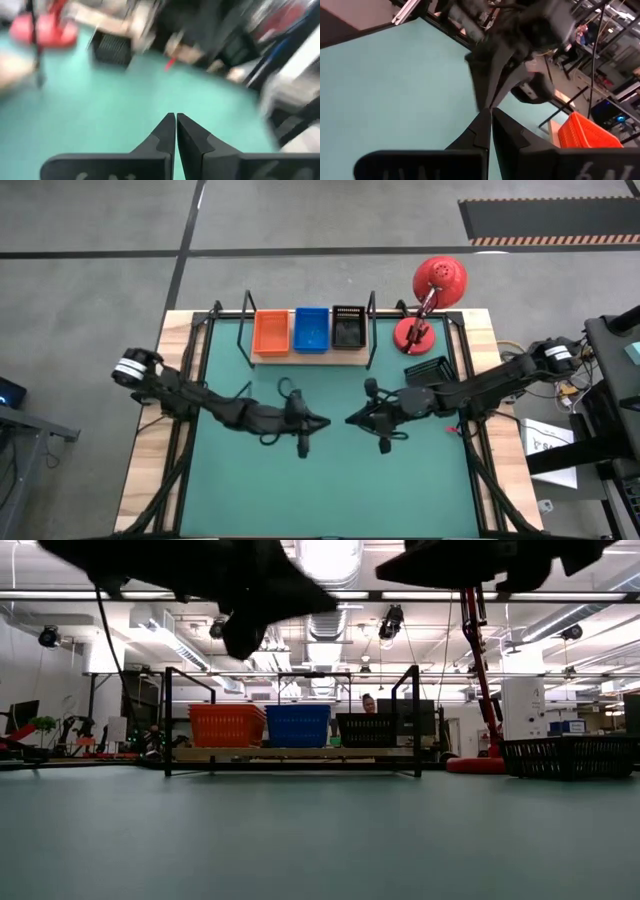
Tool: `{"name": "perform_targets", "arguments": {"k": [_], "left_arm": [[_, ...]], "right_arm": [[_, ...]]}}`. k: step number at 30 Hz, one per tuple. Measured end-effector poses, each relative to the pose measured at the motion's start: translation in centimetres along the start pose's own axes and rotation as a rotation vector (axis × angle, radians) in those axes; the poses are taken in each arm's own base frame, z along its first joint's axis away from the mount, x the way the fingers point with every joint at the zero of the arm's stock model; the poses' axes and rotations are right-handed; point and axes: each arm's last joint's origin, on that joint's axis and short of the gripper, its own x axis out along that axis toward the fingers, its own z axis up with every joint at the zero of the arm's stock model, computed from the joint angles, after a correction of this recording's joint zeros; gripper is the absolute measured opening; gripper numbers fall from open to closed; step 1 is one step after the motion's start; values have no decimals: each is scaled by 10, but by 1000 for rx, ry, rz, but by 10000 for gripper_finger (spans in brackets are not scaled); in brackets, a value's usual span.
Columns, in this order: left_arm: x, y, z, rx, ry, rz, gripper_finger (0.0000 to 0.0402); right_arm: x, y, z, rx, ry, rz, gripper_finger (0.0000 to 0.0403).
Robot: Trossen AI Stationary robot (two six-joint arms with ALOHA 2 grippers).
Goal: Stack baskets on shelf by color
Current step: Adjust the orange baskets on the shelf
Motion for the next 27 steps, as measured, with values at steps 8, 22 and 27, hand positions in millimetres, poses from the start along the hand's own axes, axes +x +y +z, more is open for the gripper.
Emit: {"name": "perform_targets", "arguments": {"k": [8, 22, 27], "left_arm": [[3, 8, 20, 99, 546, 383, 0], [-8, 80, 40, 502, 920, 433, 0], [-14, 111, 48, 555, 1000, 527, 0]], "right_arm": [[-20, 3, -10, 16, -2, -2, 9], [-38, 6, -19, 45, 5, 2, 9], [-38, 8, -23, 70, 15, 7, 9]]}}
